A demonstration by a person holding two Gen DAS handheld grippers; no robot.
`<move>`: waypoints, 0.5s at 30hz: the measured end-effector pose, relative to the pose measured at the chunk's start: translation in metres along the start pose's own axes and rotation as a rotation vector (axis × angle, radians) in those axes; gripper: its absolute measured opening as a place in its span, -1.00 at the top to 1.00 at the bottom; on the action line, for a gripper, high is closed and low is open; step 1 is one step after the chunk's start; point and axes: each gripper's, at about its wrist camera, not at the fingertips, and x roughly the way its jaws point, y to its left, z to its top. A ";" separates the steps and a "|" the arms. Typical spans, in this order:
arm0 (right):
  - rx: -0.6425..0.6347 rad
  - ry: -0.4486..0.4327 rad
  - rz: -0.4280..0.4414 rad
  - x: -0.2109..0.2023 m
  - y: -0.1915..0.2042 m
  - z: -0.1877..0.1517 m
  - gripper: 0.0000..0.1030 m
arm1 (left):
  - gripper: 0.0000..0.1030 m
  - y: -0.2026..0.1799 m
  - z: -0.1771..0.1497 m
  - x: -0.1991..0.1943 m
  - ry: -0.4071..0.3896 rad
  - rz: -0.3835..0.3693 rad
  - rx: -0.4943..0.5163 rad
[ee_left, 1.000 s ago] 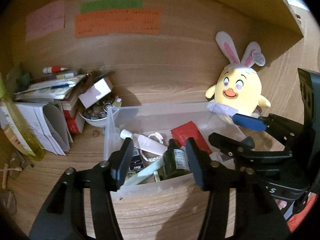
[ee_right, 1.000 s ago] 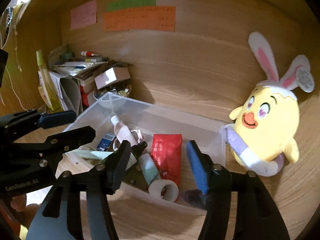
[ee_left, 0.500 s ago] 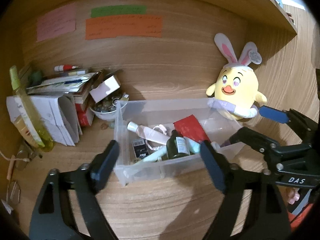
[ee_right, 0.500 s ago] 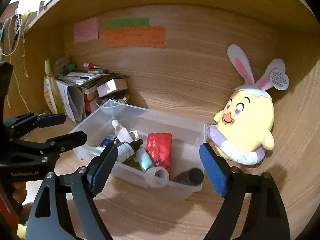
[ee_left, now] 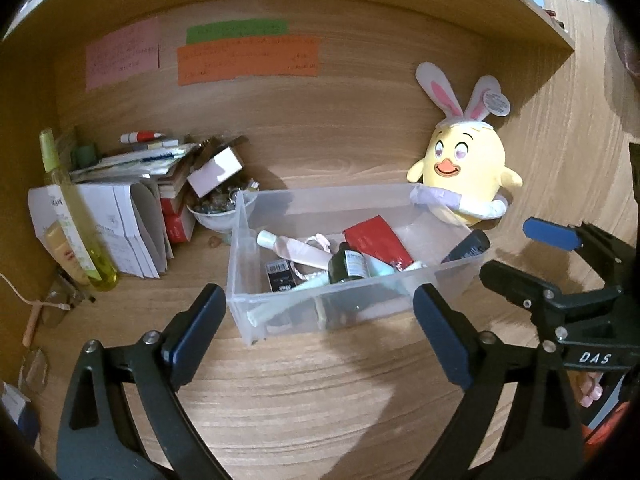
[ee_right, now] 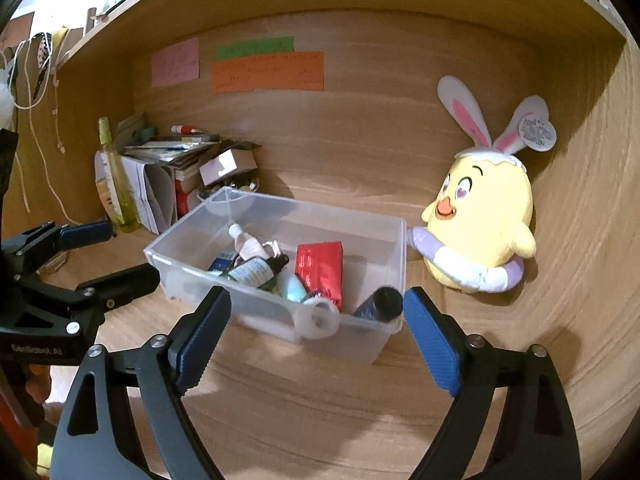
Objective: Organize objects
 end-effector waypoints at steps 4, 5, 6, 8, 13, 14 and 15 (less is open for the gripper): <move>-0.005 0.010 -0.002 -0.003 0.002 -0.009 -0.69 | -0.86 0.000 -0.006 0.002 0.014 -0.014 -0.021; -0.005 0.011 -0.003 -0.004 0.001 -0.010 -0.69 | -0.86 0.000 -0.006 0.002 0.016 -0.015 -0.023; -0.004 0.012 -0.003 -0.004 0.001 -0.011 -0.69 | -0.86 0.001 -0.007 0.003 0.019 -0.015 -0.024; 0.003 0.015 -0.002 -0.005 0.000 -0.013 -0.69 | -0.86 0.001 -0.009 0.004 0.024 -0.016 -0.029; 0.019 0.023 0.001 -0.004 -0.003 -0.016 -0.70 | -0.86 0.001 -0.013 0.005 0.033 -0.013 -0.032; 0.021 0.025 0.002 -0.004 -0.004 -0.016 -0.70 | -0.86 0.002 -0.013 0.005 0.034 -0.012 -0.031; 0.023 0.027 0.003 -0.003 -0.004 -0.017 -0.70 | -0.86 0.001 -0.014 0.006 0.036 -0.013 -0.030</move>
